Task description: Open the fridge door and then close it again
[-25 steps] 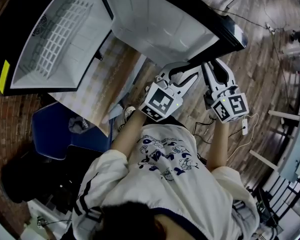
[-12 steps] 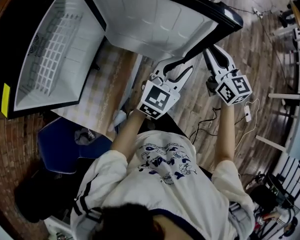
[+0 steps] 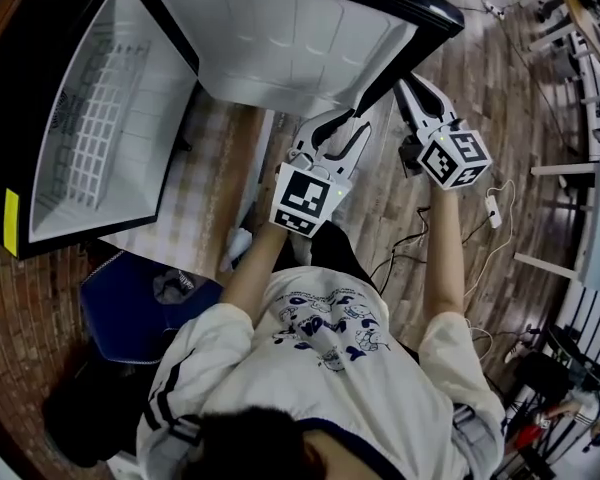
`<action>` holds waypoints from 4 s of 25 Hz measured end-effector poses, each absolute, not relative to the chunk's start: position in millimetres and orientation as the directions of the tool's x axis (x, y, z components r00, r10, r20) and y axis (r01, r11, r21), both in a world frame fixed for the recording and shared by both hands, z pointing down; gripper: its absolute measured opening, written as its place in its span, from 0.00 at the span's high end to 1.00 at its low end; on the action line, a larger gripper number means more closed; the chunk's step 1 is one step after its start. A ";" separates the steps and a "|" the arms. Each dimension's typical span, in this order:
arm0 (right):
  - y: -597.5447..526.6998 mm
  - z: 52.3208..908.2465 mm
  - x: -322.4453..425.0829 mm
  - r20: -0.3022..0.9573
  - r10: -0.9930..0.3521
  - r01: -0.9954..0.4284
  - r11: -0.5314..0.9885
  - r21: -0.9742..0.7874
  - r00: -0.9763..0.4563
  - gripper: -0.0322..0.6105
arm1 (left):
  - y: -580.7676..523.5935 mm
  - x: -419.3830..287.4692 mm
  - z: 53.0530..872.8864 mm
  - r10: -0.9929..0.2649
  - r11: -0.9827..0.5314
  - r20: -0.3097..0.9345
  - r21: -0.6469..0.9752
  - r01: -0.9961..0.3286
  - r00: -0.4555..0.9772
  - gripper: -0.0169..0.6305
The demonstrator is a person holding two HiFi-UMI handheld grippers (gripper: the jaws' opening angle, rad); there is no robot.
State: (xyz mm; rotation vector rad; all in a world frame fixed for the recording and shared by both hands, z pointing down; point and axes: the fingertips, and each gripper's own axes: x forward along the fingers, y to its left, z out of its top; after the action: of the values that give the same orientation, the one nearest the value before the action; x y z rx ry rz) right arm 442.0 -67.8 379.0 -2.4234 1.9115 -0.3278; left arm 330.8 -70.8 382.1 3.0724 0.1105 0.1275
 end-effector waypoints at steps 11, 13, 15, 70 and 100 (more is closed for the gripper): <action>-78.2 378.9 465.7 0.138 -0.972 -0.964 -0.209 -0.163 0.188 0.82 | -71.0 356.8 376.9 0.050 -0.998 0.080 0.040 0.047 0.995 0.79; -82.0 377.7 473.1 0.138 -0.975 -0.968 -0.196 -0.159 0.175 0.82 | -72.3 365.5 375.8 0.042 -0.999 0.082 0.036 0.039 0.996 0.79; -85.6 376.9 479.7 0.137 -0.978 -0.972 -0.175 -0.159 0.154 0.82 | -73.9 375.0 375.2 0.034 -0.999 0.085 0.030 0.031 0.996 0.79; -24.6 381.9 331.0 0.191 -0.981 -0.998 0.028 -0.059 -0.039 0.82 | -20.6 293.9 404.2 -0.085 -0.994 0.147 0.057 -0.094 0.985 0.79; -22.8 384.3 172.3 0.223 -0.954 -0.979 0.199 -0.038 -0.202 0.83 | -21.3 170.3 410.0 -0.267 -0.959 0.142 0.055 -0.276 0.953 0.79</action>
State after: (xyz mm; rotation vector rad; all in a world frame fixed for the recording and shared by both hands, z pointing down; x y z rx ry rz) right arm 172.3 -22.8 384.3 -2.0702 2.5434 -0.2824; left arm 170.3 -21.3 410.0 3.0314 -0.4220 0.2048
